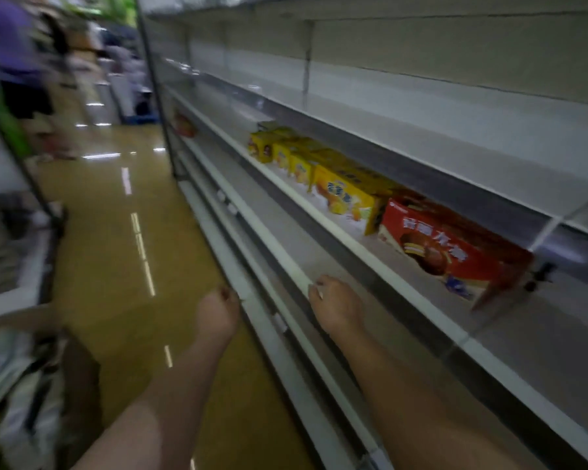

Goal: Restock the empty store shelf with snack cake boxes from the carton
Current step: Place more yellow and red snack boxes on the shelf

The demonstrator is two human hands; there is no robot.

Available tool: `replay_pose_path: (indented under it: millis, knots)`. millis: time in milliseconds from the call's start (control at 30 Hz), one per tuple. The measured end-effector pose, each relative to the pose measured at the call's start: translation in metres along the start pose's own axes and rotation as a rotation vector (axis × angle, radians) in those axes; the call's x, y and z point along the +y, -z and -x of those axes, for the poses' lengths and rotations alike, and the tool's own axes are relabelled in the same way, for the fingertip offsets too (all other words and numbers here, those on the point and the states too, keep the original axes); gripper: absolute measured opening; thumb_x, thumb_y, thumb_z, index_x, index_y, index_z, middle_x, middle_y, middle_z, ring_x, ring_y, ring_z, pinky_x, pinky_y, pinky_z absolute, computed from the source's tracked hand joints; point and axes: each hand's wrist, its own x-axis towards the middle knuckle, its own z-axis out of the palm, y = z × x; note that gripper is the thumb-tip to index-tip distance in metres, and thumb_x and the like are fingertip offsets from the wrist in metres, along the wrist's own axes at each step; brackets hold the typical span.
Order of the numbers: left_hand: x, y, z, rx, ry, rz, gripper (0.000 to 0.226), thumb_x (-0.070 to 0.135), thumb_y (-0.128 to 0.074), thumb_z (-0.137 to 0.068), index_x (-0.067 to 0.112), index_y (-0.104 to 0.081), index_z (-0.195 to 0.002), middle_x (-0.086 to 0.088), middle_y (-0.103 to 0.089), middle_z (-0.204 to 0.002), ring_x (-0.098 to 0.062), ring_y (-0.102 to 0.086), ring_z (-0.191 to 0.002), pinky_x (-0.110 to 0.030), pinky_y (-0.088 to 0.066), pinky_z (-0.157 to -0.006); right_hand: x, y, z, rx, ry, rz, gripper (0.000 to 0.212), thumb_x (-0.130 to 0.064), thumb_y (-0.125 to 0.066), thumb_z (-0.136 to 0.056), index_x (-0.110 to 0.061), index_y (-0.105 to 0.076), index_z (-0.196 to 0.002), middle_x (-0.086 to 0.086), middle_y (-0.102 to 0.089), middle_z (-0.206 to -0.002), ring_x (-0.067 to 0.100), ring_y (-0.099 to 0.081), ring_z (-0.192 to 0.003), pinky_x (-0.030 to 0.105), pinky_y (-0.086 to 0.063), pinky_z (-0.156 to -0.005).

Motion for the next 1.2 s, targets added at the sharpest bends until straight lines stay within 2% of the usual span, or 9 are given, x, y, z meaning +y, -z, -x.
replay_pose_path:
  millis: [133, 300, 467, 567, 633, 833, 967, 1067, 1200]
  knots:
    - [-0.062, 0.063, 0.029, 0.128, 0.173, -0.049, 0.027, 0.019, -0.047, -0.098, 0.001, -0.061, -0.111, -0.02, -0.064, -0.111, -0.035, -0.059, -0.105, -0.032, -0.042, -0.078, -0.048, -0.041, 0.025, -0.119, 0.085, -0.002, 0.041, -0.039, -0.037, -0.1, -0.015, -0.059, -0.126, 0.006, -0.063, -0.124, 0.025, -0.06, -0.11, 0.031, -0.047, -0.088]
    - [-0.134, 0.137, 0.068, 0.298, 0.299, -0.095, 0.024, 0.021, -0.047, -0.098, 0.005, -0.062, -0.105, -0.014, -0.066, -0.105, -0.031, -0.061, -0.099, -0.028, -0.043, -0.074, -0.12, -0.09, 0.059, -0.265, 0.217, 0.062, 0.037, -0.042, -0.037, -0.1, -0.014, -0.062, -0.107, 0.004, -0.068, -0.102, 0.021, -0.063, -0.09, 0.035, -0.054, -0.079]
    - [-0.209, 0.209, 0.115, 0.334, 0.491, -0.116, 0.024, 0.028, -0.043, -0.1, 0.012, -0.058, -0.111, -0.011, -0.065, -0.102, -0.028, -0.057, -0.082, -0.032, -0.043, -0.066, -0.196, -0.135, 0.116, -0.431, 0.373, 0.149, 0.04, -0.042, -0.036, -0.101, -0.016, -0.061, -0.119, 0.005, -0.066, -0.116, 0.023, -0.062, -0.104, 0.03, -0.049, -0.083]
    - [-0.248, 0.244, 0.145, 0.358, 0.57, -0.135, 0.027, 0.026, -0.044, -0.1, 0.009, -0.058, -0.117, -0.013, -0.064, -0.106, -0.028, -0.057, -0.084, -0.033, -0.042, -0.068, -0.232, -0.157, 0.155, -0.519, 0.453, 0.173, 0.041, -0.04, -0.035, -0.102, -0.014, -0.058, -0.124, 0.007, -0.063, -0.121, 0.024, -0.06, -0.109, 0.029, -0.046, -0.084]
    - [-0.274, 0.264, 0.165, 0.374, 0.616, -0.108, 0.027, 0.026, -0.044, -0.101, 0.009, -0.059, -0.115, -0.011, -0.063, -0.099, -0.026, -0.056, -0.08, -0.035, -0.044, -0.068, -0.253, -0.172, 0.178, -0.567, 0.488, 0.188, 0.042, -0.04, -0.035, -0.102, -0.013, -0.056, -0.126, 0.008, -0.062, -0.123, 0.024, -0.059, -0.111, 0.031, -0.047, -0.088]
    - [-0.322, 0.306, 0.189, 0.437, 0.686, -0.066, 0.026, 0.027, -0.044, -0.1, 0.008, -0.059, -0.11, -0.012, -0.064, -0.105, -0.025, -0.054, -0.083, -0.034, -0.045, -0.07, -0.307, -0.214, 0.215, -0.624, 0.483, 0.15, 0.029, -0.038, -0.041, -0.099, -0.015, -0.058, -0.108, 0.006, -0.065, -0.105, 0.021, -0.062, -0.089, 0.036, -0.055, -0.079]
    - [-0.339, 0.327, 0.181, 0.433, 0.737, -0.102, 0.027, 0.028, -0.043, -0.1, 0.01, -0.058, -0.112, -0.009, -0.063, -0.099, -0.025, -0.057, -0.083, -0.03, -0.038, -0.063, -0.343, -0.234, 0.216, -0.605, 0.582, 0.219, 0.035, -0.04, -0.037, -0.1, -0.013, -0.054, -0.114, 0.008, -0.062, -0.109, 0.025, -0.061, -0.095, 0.033, -0.052, -0.073]
    - [-0.351, 0.341, 0.166, 0.446, 0.752, -0.129, 0.027, 0.029, -0.043, -0.099, 0.013, -0.059, -0.113, -0.01, -0.064, -0.108, -0.026, -0.057, -0.09, -0.03, -0.039, -0.068, -0.369, -0.247, 0.206, -0.583, 0.621, 0.246, 0.037, -0.041, -0.036, -0.1, -0.014, -0.052, -0.119, 0.007, -0.061, -0.112, 0.025, -0.06, -0.101, 0.032, -0.049, -0.075]
    - [-0.373, 0.355, 0.139, 0.475, 0.752, -0.084, 0.028, 0.03, -0.045, -0.098, 0.013, -0.06, -0.115, -0.011, -0.063, -0.113, -0.028, -0.059, -0.099, -0.034, -0.046, -0.082, -0.404, -0.275, 0.183, -0.601, 0.633, 0.216, 0.037, -0.042, -0.036, -0.098, -0.013, -0.054, -0.113, 0.006, -0.063, -0.107, 0.026, -0.06, -0.097, 0.038, -0.051, -0.083]
